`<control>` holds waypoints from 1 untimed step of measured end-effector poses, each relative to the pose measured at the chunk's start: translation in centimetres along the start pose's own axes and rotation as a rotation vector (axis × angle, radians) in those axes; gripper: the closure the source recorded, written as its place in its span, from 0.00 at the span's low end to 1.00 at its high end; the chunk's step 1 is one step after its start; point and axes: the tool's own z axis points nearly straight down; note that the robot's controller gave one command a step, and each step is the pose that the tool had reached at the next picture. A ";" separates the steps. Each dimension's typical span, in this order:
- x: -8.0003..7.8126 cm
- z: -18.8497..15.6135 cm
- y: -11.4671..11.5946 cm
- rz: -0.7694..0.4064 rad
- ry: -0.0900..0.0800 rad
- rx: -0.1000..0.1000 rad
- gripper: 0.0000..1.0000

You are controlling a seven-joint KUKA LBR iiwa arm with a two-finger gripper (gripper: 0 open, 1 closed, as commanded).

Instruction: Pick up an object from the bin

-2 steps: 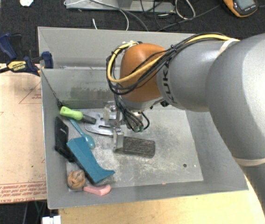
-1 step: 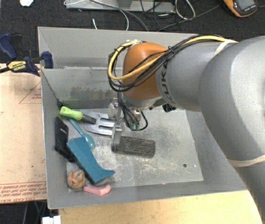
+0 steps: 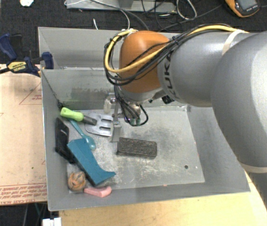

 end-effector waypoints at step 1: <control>-0.4 -5.9 -2.1 -0.113 0.001 0.001 0.00</control>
Offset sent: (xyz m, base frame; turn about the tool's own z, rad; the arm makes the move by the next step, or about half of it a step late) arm 0.0088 -0.0019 -0.0514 0.0272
